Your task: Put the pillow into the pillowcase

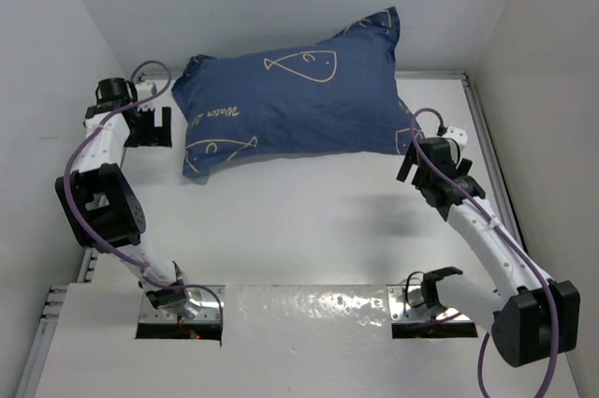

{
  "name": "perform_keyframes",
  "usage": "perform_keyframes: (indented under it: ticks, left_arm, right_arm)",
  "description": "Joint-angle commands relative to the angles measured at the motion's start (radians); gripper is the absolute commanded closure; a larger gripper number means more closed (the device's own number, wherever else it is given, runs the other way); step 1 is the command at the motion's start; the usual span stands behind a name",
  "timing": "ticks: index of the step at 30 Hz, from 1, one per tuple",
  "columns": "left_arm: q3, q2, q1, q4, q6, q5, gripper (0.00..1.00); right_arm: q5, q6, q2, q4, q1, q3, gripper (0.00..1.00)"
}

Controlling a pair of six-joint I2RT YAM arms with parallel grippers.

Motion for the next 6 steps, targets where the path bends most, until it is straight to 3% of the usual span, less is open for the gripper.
perform_keyframes:
  ticks: [1,6]
  left_arm:
    - [-0.014,-0.001,0.004,0.062,-0.019,0.013,0.00]
    - [-0.025,-0.005,0.005,0.073,-0.015,0.011,0.00]
  right_arm:
    - [0.057,0.020,-0.021,0.059,0.001,-0.013,0.01]
    - [0.086,0.050,-0.027,0.067,0.001,-0.021,0.01]
